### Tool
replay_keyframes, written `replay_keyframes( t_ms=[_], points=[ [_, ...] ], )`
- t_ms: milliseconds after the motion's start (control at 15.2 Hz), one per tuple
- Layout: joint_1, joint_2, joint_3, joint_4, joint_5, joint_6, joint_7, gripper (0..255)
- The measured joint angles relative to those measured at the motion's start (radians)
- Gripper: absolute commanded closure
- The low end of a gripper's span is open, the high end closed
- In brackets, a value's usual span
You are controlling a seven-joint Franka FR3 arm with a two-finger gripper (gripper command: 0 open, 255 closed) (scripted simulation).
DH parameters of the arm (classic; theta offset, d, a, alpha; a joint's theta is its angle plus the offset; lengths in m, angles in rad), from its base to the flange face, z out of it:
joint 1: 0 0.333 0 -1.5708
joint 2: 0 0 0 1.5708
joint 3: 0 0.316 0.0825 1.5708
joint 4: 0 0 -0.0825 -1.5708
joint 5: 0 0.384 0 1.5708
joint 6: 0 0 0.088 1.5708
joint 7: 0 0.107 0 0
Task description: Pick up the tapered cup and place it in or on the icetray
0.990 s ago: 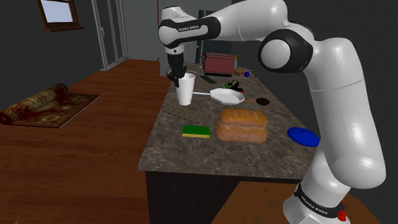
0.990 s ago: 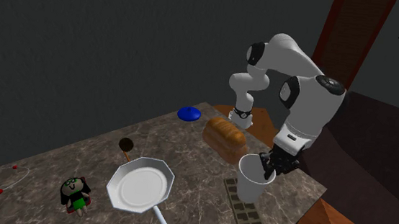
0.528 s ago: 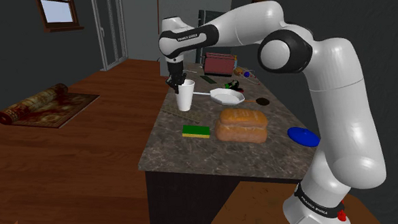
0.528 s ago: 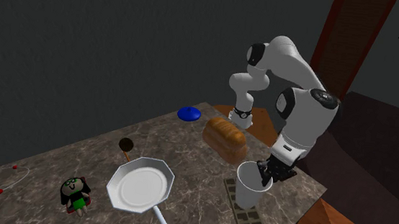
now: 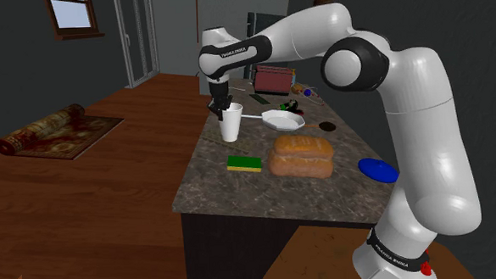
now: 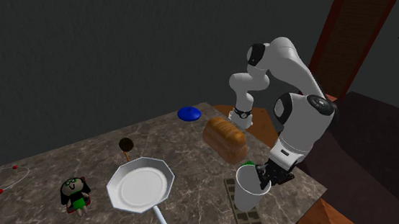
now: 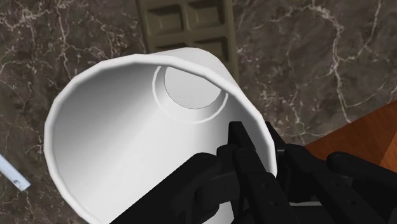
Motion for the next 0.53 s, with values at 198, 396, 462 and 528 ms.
replay_keyframes(
  t_ms=[198,396,462,528],
  points=[
    [0.000,0.000,0.000,0.000,0.000,0.000,0.000,0],
    [0.000,0.000,0.000,-0.002,0.000,0.000,0.000,0],
    [0.000,0.000,0.000,-0.002,0.000,0.000,0.000,0],
    [0.000,0.000,0.000,-0.003,0.000,0.000,0.000,0]
  ],
)
